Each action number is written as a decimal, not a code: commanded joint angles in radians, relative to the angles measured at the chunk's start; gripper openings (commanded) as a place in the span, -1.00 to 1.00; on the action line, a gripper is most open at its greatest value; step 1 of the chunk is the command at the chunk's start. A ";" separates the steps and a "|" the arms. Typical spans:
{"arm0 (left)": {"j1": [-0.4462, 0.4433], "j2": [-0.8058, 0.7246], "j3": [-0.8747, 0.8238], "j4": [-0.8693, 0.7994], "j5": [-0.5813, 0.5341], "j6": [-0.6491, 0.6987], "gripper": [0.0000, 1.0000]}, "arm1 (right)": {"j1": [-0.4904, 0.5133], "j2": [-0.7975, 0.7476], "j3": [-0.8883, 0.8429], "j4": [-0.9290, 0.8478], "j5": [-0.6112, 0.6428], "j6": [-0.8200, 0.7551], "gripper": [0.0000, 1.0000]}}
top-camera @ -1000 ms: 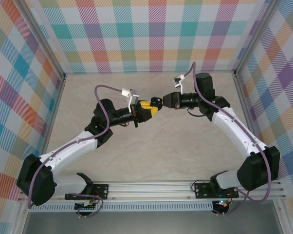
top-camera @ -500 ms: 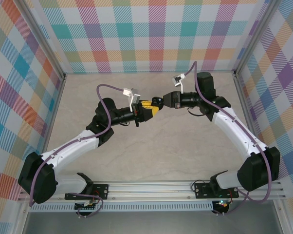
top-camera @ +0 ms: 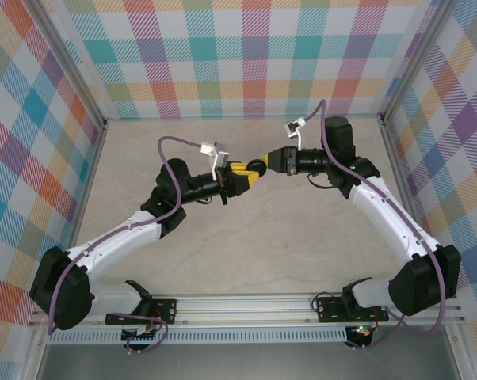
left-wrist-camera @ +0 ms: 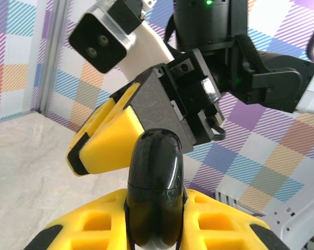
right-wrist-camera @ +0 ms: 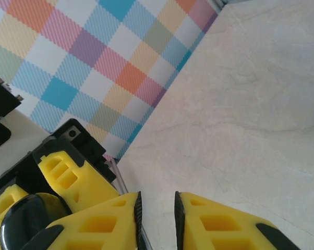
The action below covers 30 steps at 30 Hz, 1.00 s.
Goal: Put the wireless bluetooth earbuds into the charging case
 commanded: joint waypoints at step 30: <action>0.161 0.412 0.249 -0.605 -0.235 -0.252 -0.91 | 0.004 -0.015 0.009 -0.331 0.547 -0.062 -0.40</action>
